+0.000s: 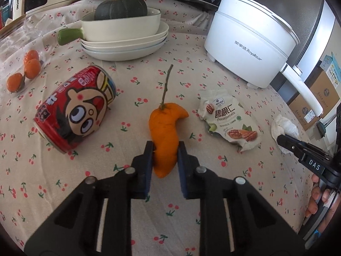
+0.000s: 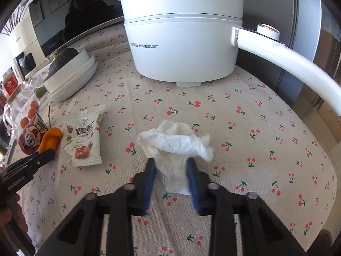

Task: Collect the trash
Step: 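Grasp the orange pepper with the left tool while the right grasps the white tissue, then carry pepper and tissue over the brown bin and open both tools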

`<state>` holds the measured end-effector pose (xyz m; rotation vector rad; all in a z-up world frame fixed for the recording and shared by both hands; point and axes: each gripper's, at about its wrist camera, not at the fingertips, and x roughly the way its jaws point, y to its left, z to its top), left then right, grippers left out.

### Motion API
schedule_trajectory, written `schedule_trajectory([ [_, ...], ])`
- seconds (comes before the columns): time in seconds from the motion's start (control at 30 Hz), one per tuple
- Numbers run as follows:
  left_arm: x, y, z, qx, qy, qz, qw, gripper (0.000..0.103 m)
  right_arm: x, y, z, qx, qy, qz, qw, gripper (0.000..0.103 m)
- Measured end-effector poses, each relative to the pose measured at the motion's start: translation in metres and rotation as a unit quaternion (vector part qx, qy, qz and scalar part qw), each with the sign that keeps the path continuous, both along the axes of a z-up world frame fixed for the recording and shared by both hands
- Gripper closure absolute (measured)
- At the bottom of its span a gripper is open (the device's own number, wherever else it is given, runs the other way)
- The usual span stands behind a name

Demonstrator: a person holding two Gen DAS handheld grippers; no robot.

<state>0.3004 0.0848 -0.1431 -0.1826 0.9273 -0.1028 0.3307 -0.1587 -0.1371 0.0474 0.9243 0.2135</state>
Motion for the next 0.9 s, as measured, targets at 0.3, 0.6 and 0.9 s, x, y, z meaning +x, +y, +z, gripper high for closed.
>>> schedule_trajectory([
  [0.3, -0.044, -0.008, 0.041, -0.016, -0.007, -0.021, 0.9996, 0.086, -0.045, -0.011, 0.046, 0.007, -0.021, 0.019, 1.000, 0.092],
  [0.6, -0.098, -0.020, 0.064, -0.017, 0.001, -0.026, 0.9995, 0.089, -0.110, -0.034, 0.078, 0.002, -0.018, 0.014, 1.000, 0.092],
  [0.9, -0.140, -0.038, 0.080, -0.011, -0.007, -0.050, 0.9987, 0.092, -0.175, -0.061, 0.092, 0.009, -0.011, 0.020, 1.000, 0.092],
])
